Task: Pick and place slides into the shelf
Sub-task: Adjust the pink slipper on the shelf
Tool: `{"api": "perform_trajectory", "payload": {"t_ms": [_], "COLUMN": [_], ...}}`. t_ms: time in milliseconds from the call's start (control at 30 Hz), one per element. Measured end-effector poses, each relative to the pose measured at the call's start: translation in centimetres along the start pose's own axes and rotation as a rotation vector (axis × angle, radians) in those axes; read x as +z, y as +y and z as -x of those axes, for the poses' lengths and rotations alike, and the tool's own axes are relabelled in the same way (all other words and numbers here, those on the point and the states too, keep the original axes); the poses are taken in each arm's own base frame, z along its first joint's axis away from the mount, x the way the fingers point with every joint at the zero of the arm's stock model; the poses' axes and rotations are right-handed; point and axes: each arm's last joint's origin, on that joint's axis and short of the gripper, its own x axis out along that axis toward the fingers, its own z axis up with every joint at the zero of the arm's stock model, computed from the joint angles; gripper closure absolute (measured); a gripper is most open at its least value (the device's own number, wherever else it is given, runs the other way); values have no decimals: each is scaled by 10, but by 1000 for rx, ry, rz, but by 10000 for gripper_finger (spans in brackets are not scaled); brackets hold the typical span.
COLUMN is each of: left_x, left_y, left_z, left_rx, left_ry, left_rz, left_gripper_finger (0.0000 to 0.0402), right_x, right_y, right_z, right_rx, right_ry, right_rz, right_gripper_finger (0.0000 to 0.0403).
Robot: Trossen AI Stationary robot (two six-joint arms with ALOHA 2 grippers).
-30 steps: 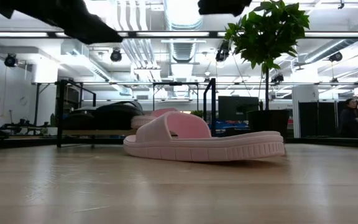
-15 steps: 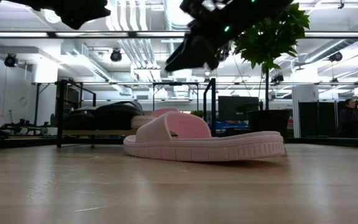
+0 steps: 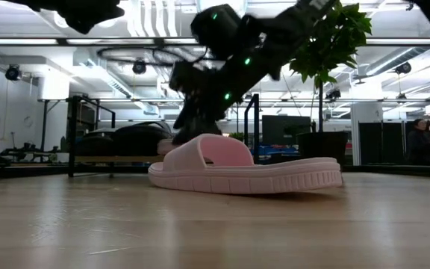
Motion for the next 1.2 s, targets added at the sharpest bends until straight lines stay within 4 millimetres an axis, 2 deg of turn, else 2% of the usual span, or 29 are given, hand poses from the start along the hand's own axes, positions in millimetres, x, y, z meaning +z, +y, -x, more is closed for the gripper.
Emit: {"api": "perform_trajectory", "payload": {"t_ms": [200, 700, 1200], "left_x": [-2, -2, -3], "left_y": [0, 0, 0], "left_z": [2, 2, 2], "left_rx": [-3, -3, -2], "left_ry": [21, 21, 21], "left_rz": [-6, -9, -9], "left_gripper_finger": [226, 226, 226], "right_x": [-6, -11, -17], "right_y": [-9, -12, -8], "right_z": [-19, -22, -22], "right_rx": [-59, -43, -3], "right_ry": [64, 78, 120], "right_rz": [-3, -30, -20], "right_gripper_finger": [200, 207, 376]}}
